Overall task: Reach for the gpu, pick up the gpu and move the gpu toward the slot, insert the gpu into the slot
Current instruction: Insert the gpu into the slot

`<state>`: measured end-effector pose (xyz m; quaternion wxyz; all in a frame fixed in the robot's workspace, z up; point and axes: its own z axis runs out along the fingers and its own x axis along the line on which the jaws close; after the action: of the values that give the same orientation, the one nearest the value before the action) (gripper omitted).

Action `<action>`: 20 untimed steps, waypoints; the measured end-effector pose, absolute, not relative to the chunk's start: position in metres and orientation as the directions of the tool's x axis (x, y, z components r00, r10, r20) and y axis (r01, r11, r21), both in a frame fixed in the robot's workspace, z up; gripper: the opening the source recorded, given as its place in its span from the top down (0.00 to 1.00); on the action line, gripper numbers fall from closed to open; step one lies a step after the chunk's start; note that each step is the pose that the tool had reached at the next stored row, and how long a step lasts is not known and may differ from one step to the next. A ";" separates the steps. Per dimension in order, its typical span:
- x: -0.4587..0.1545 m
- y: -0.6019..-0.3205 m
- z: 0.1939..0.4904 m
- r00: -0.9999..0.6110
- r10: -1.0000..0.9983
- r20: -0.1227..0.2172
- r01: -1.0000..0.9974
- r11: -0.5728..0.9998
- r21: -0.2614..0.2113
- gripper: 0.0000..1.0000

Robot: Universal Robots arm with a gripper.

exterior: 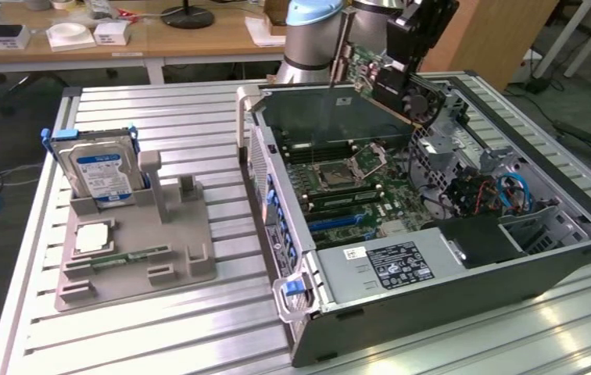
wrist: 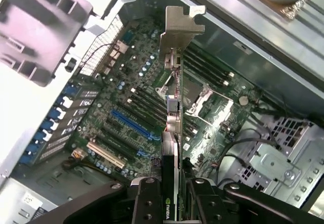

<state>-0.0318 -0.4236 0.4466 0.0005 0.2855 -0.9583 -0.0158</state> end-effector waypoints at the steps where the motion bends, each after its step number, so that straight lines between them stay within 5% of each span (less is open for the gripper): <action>1: -0.032 -0.424 0.447 -0.827 -0.562 -0.008 -0.562 0.826 0.031 0.74; 20: -0.032 -0.424 0.444 -0.590 -0.808 -0.008 -0.807 0.589 0.031 0.74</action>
<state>-0.0318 -0.4236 0.4439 0.0033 0.4530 -0.8914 -0.0155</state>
